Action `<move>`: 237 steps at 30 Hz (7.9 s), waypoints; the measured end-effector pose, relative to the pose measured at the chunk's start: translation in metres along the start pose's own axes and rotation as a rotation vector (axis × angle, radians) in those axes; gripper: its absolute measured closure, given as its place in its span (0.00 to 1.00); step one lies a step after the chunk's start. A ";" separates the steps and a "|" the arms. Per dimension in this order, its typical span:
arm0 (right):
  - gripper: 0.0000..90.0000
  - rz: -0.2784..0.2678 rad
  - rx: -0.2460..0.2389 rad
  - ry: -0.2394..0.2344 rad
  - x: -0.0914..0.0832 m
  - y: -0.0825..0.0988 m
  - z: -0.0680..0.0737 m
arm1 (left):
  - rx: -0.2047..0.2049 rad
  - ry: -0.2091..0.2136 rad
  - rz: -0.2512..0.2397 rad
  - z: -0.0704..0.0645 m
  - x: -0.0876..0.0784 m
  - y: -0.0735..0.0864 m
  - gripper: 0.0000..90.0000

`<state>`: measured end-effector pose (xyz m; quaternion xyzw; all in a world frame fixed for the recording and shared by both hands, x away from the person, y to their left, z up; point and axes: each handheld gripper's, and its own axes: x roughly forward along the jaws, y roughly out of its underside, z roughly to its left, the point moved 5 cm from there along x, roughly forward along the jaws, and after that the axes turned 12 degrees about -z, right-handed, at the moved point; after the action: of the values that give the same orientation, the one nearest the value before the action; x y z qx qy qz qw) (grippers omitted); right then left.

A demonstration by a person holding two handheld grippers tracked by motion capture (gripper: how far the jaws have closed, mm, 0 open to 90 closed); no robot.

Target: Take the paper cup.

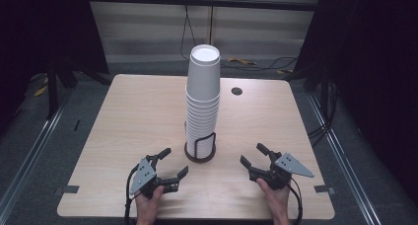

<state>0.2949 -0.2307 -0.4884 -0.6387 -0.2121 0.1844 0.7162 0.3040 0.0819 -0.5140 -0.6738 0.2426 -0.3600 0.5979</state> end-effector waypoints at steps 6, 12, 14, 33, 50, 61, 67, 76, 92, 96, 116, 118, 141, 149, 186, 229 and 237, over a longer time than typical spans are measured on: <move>0.20 0.024 -0.018 -0.024 0.009 -0.009 0.006 | -0.021 0.001 -0.006 -0.002 0.000 0.000 0.17; 0.21 0.036 -0.014 -0.068 0.015 -0.021 0.009 | -0.018 0.001 -0.004 -0.002 0.000 0.000 0.17; 0.21 0.045 -0.003 -0.080 0.017 -0.024 0.010 | -0.022 -0.004 -0.006 -0.002 0.000 0.000 0.17; 0.16 0.043 0.018 -0.160 0.034 -0.054 0.017 | -0.016 -0.001 -0.004 -0.002 0.000 0.000 0.17; 0.23 0.029 -0.004 -0.279 0.055 -0.099 0.028 | -0.025 0.008 -0.007 -0.003 0.000 0.000 0.18; 0.24 0.029 0.015 -0.312 0.067 -0.130 0.026 | -0.025 0.010 -0.008 -0.003 0.000 0.000 0.17; 0.24 0.030 -0.002 -0.331 0.076 -0.146 0.029 | -0.025 0.009 -0.007 -0.003 0.000 0.000 0.17; 0.21 0.047 -0.015 -0.377 0.097 -0.174 0.036 | -0.026 0.011 -0.008 -0.003 0.000 0.000 0.17; 0.20 0.087 -0.061 -0.413 0.125 -0.208 0.046 | -0.026 0.012 -0.009 -0.003 0.000 0.000 0.17; 0.19 0.099 -0.074 -0.414 0.131 -0.215 0.047 | -0.026 0.013 -0.010 -0.003 0.000 0.000 0.17; 0.15 0.180 -0.083 -0.437 0.165 -0.233 0.057 | -0.028 0.015 -0.011 -0.003 0.000 0.000 0.17; 0.15 0.188 -0.077 -0.441 0.170 -0.234 0.058 | -0.027 0.016 -0.011 -0.003 0.000 0.000 0.17; 0.21 0.231 -0.072 -0.468 0.189 -0.236 0.065 | -0.029 0.018 -0.012 -0.003 0.000 0.000 0.17; 0.22 0.207 -0.062 -0.473 0.188 -0.239 0.065 | -0.029 0.019 -0.012 -0.003 0.000 0.000 0.17; 0.23 0.045 -0.018 -0.486 0.180 -0.266 0.066 | -0.030 0.020 -0.011 -0.003 -0.001 0.000 0.17; 0.23 -0.105 0.054 -0.469 0.162 -0.291 0.057 | -0.029 0.018 -0.011 -0.003 -0.001 0.000 0.17; 0.23 -0.133 0.074 -0.468 0.156 -0.296 0.050 | -0.028 0.018 -0.011 -0.003 -0.001 0.000 0.17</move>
<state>0.3971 -0.1403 -0.1786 -0.5367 -0.4067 0.2874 0.6811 0.3015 0.0807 -0.5142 -0.6802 0.2494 -0.3659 0.5842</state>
